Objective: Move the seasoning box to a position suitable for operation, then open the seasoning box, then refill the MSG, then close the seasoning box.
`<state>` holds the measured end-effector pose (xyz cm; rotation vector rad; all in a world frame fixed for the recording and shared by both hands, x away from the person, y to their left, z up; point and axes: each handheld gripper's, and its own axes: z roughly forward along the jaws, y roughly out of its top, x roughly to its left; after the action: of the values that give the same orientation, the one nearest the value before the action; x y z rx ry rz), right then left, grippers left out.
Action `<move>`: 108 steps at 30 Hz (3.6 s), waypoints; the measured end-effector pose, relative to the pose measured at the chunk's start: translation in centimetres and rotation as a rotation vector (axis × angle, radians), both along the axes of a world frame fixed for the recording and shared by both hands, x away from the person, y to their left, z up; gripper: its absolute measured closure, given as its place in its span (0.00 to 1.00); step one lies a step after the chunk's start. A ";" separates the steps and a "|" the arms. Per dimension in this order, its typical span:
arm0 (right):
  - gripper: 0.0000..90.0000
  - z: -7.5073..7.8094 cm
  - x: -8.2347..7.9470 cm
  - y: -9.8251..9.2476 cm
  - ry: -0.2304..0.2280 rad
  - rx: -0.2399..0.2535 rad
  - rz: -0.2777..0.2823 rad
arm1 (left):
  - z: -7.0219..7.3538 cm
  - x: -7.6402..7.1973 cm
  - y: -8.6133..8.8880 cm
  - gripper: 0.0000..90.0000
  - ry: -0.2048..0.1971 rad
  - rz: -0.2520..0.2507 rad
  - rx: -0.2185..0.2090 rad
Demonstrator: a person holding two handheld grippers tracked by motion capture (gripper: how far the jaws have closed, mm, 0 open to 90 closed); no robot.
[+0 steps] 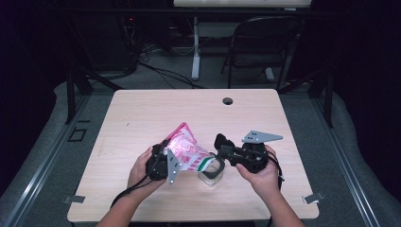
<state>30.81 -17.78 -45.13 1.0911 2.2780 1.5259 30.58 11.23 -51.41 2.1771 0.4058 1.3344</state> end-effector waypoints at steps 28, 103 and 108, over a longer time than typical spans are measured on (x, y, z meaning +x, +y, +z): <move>0.83 1.3 0.6 1.1 0.008 -0.030 0.056 | -0.3 -0.1 -0.5 0.61 -0.007 -0.014 0.034; 0.86 -0.7 1.2 3.8 0.085 -0.105 0.125 | -1.0 -0.9 -2.7 0.62 -0.075 -0.068 0.157; 0.91 -0.8 1.2 3.9 0.090 -0.120 0.127 | -1.1 -1.0 -2.7 0.62 -0.078 -0.067 0.177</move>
<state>32.01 -13.91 -45.88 1.0205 2.5081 1.3878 29.60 8.53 -52.48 2.2503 0.1889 1.4609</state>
